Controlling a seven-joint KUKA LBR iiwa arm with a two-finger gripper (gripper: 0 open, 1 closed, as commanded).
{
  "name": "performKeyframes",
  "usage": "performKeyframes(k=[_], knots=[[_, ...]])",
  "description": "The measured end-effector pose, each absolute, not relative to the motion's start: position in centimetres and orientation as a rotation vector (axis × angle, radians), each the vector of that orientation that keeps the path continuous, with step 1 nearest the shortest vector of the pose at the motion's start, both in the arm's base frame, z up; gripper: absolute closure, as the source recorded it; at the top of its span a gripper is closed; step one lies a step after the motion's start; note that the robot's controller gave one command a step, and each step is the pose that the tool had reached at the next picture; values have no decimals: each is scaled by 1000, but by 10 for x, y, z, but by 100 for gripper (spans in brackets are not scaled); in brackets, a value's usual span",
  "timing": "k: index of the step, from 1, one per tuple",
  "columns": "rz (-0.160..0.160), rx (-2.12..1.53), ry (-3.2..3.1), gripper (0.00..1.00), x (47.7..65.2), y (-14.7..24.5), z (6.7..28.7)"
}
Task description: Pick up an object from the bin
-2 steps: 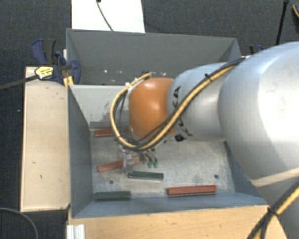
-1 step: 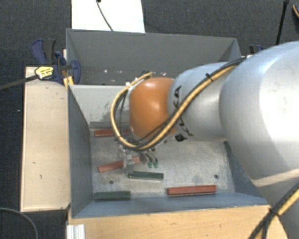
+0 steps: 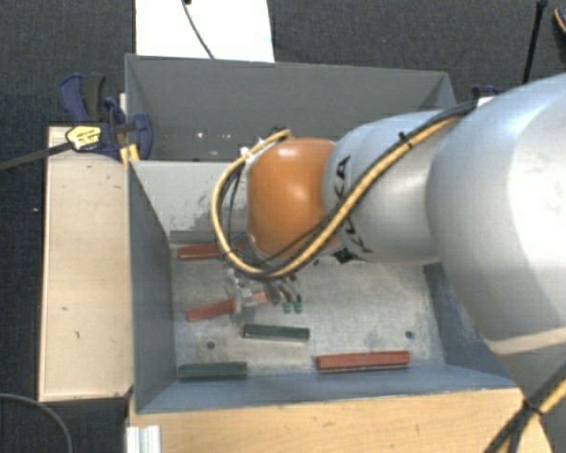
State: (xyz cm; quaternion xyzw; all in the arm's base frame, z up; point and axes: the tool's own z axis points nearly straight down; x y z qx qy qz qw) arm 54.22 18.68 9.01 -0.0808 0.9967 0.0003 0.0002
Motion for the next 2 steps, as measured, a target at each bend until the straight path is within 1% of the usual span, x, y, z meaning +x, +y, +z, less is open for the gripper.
performKeyframes(k=[2], knots=[[0,-251,3133,100,542,187,107]])
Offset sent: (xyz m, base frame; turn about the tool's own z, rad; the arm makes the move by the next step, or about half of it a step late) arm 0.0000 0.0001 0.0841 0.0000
